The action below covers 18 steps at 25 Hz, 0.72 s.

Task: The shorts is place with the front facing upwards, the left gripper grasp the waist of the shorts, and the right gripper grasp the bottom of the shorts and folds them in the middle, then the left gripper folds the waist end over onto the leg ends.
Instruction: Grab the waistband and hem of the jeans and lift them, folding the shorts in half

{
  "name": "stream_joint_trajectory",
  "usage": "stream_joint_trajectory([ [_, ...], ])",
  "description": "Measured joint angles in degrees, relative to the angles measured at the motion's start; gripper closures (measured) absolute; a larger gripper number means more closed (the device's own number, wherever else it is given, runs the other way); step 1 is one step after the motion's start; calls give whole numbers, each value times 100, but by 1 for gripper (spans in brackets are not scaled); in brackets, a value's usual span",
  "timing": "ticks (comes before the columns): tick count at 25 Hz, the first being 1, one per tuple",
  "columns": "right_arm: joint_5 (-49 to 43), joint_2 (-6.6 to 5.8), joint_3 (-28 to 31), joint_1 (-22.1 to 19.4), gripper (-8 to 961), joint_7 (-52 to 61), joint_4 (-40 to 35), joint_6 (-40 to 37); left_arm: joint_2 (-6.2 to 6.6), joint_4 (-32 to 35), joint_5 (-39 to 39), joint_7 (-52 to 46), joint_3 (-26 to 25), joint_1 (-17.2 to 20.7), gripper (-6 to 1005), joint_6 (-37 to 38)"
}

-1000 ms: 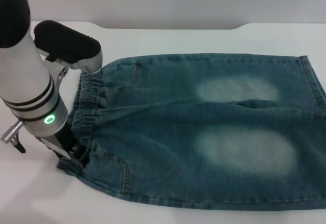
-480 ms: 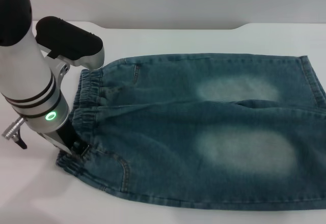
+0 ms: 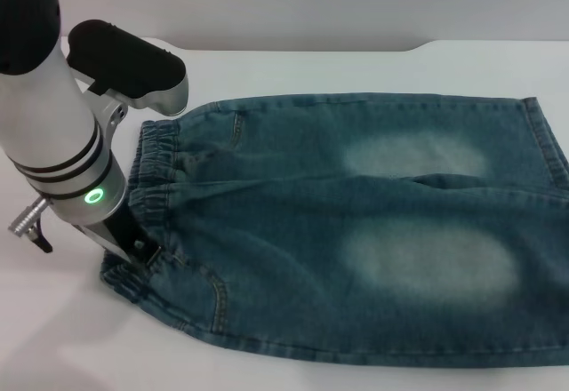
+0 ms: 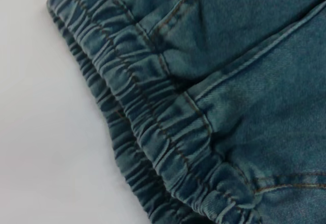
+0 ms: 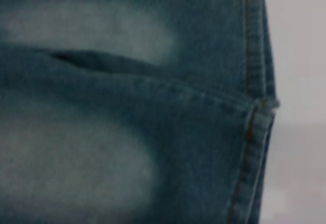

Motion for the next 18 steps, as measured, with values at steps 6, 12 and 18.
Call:
stream_joint_trajectory([
  [6,131,-7,-10,-94,266,59,-52,3,-6,-46,-1,0,17,-20,935,21],
  [12,142,-3,-32,-137,265,62,-193,-16,-7,-49,-2,0,24,-54,952,35],
  [18,142,5,-22,-173,265,66,-313,-129,-7,-22,-2,43,25,-68,950,53],
])
